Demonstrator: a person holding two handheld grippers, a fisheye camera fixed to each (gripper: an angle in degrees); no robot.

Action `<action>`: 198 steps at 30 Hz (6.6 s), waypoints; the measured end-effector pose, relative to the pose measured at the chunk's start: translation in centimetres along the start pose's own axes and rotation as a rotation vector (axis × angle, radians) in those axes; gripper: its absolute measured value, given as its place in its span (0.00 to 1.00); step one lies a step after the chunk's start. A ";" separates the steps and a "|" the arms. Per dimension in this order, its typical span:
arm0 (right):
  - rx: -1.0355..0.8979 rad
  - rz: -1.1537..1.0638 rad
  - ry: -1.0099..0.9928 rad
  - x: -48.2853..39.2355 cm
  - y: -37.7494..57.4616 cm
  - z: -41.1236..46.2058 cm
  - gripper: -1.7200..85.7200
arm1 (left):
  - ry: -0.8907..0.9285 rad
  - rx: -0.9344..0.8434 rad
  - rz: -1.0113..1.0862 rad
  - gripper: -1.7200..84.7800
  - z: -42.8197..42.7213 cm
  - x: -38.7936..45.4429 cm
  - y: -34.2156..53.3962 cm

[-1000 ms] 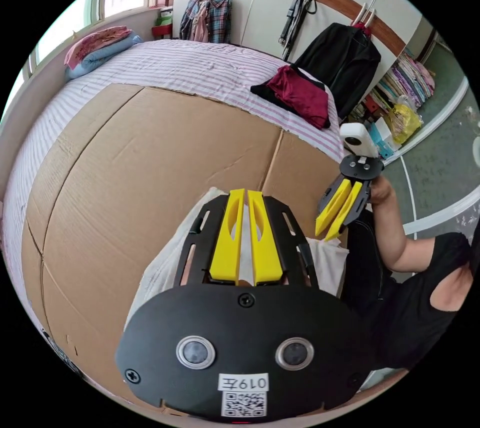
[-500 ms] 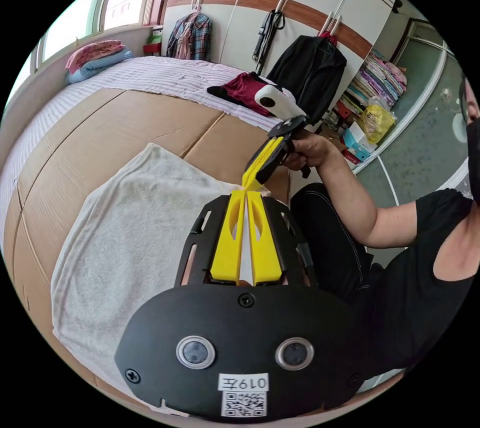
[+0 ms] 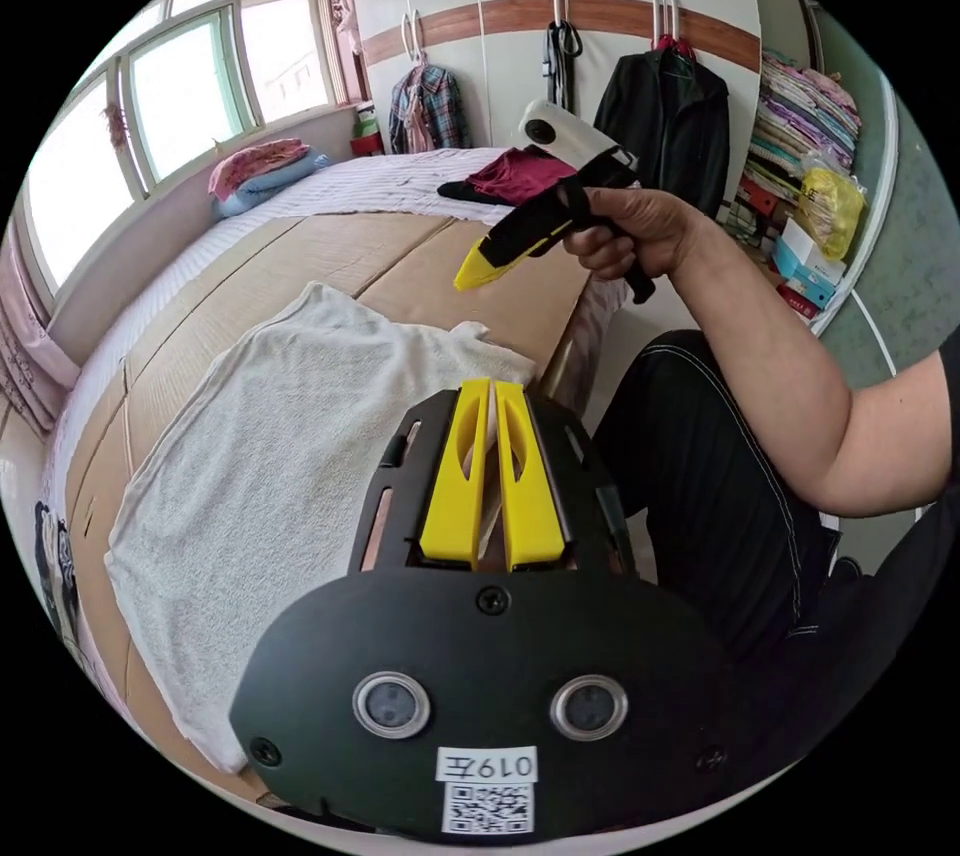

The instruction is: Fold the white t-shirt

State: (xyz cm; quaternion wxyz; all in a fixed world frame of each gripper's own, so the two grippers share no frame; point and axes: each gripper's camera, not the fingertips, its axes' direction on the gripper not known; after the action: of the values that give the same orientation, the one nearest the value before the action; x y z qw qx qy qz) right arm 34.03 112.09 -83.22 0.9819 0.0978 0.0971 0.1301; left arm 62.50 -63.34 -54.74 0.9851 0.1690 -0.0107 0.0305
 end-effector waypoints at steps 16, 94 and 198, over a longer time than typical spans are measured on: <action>-0.210 0.008 0.004 -1.6 2.7 6.1 0.08 | -0.141 -0.004 -0.095 0.03 -6.5 5.3 6.1; -0.186 -0.570 0.577 -17.5 -16.8 56.1 0.11 | -0.185 -0.106 0.046 0.11 -1.3 -44.9 32.4; -0.363 -0.490 0.796 -12.1 -28.0 54.2 0.02 | -0.262 -0.215 -0.199 0.08 12.7 -54.4 43.8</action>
State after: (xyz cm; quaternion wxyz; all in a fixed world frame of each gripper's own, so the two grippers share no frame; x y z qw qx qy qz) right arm 40.93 73.20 -35.21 0.8715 -0.1577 0.4601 -0.0624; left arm 5.33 -29.46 -29.92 0.9858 0.0656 -0.1254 -0.0907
